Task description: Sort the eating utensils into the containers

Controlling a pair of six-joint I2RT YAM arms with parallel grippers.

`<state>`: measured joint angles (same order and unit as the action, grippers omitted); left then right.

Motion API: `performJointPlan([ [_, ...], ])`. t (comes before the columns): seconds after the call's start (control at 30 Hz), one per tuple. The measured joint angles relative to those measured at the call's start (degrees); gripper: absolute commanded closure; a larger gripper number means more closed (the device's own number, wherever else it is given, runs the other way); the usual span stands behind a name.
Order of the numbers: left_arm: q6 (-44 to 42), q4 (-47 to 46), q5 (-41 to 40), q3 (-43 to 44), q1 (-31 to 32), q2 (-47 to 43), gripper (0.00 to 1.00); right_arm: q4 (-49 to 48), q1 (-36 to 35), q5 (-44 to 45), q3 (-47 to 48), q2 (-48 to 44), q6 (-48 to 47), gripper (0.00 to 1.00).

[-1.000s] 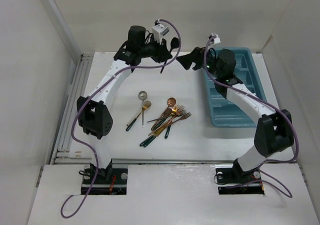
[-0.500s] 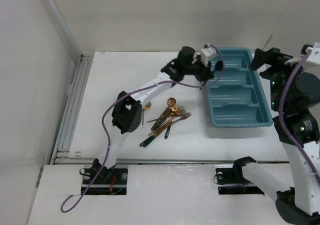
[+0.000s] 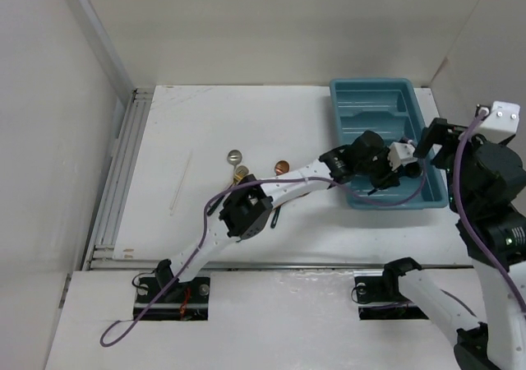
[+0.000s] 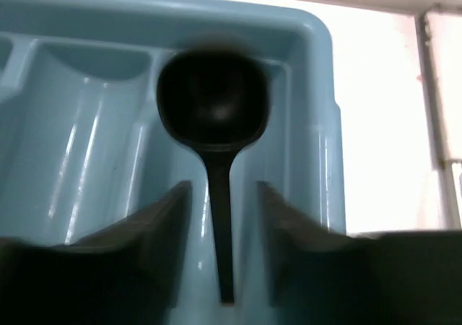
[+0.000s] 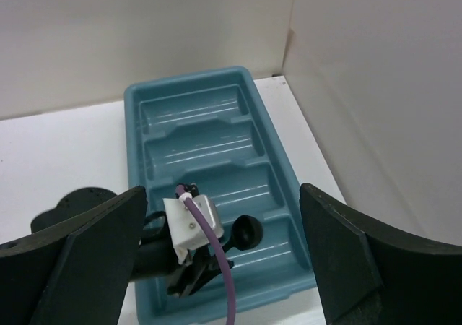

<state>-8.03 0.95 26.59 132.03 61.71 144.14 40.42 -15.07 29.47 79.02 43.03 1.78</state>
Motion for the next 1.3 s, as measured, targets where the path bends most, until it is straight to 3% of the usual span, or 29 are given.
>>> performJointPlan([
  [0.03,-0.6,0.2,-0.4,0.0,-0.1,0.1,0.21,0.7,0.0,0.1,0.0,-0.9,-0.3,0.09],
  [0.07,-1.4,0.6,-0.8,0.0,-0.2,0.2,0.07,1.3,0.0,0.1,0.0,-1.7,-0.7,0.07],
  [0.1,-1.4,1.2,-1.5,0.0,-0.4,0.2,0.00,1.7,0.0,0.1,0.0,-2.5,-1.2,0.07],
  [0.3,-2.7,5.2,-9.2,-0.5,-2.1,-2.6,0.00,1.5,0.0,-3.2,0.2,-2.0,-4.7,0.06],
  [0.37,-2.5,7.1,-12.3,-1.9,-4.0,-6.4,0.08,0.4,0.0,-5.7,0.4,0.6,-5.3,0.06],
  [0.4,-2.4,8.3,-13.8,-3.8,-5.6,-9.7,0.18,-0.7,0.0,-7.3,0.4,2.3,-5.6,0.06],
  [0.43,-2.3,9.7,-15.1,-5.9,-7.6,-13.7,0.34,-2.1,0.0,-9.1,0.2,4.1,-5.8,0.08],
  [0.47,-2.3,10.6,-16.4,-8.5,-10.0,-18.3,0.77,-3.8,0.0,-10.8,-0.5,5.7,-6.1,0.08],
  [0.5,-2.1,10.9,-17.5,-12.4,-12.8,-23.2,0.85,-5.5,-0.1,-12.3,-1.4,7.2,-6.1,0.08],
  [0.57,-2.3,12.5,-20.7,-22.4,-20.0,-35.5,0.82,-8.2,-1.0,-14.3,-3.4,10.1,-6.0,0.08],
  [0.6,-2.1,12.4,-22.0,-27.7,-24.2,-41.3,0.68,-9.2,-1.7,-14.9,-4.3,11.7,-5.9,0.08],
  [0.73,-1.0,14.3,-26.3,-46.7,-39.1,-58.0,0.41,-11.2,-6.6,-15.1,-5.7,17.9,-5.8,0.08],
  [0.8,-1.1,15.4,-26.4,-54.4,-44.1,-61.0,0.37,-12.2,-9.3,-15.1,-5.7,20.6,-5.6,0.08],
  [0.9,-2.1,18.4,-25.1,-61.6,-49.0,-58.7,0.30,-13.1,-12.8,-14.8,-5.7,23.9,-5.1,0.08],
  [1.07,-3.3,22.1,-24.2,-66.6,-52.3,-50.7,0.35,-14.0,-16.5,-13.9,-5.7,27.1,-3.4,0.08],
  [1.17,-4.2,23.1,-23.8,-67.9,-55.8,-50.1,0.44,-14.1,-18.1,-12.5,-5.7,27.6,-2.2,0.09],
  [1.3,-7.1,21.7,-23.1,-67.9,-58.6,-50.9,0.45,-14.3,-19.8,-11.0,-5.6,28.5,-0.5,0.12],
])
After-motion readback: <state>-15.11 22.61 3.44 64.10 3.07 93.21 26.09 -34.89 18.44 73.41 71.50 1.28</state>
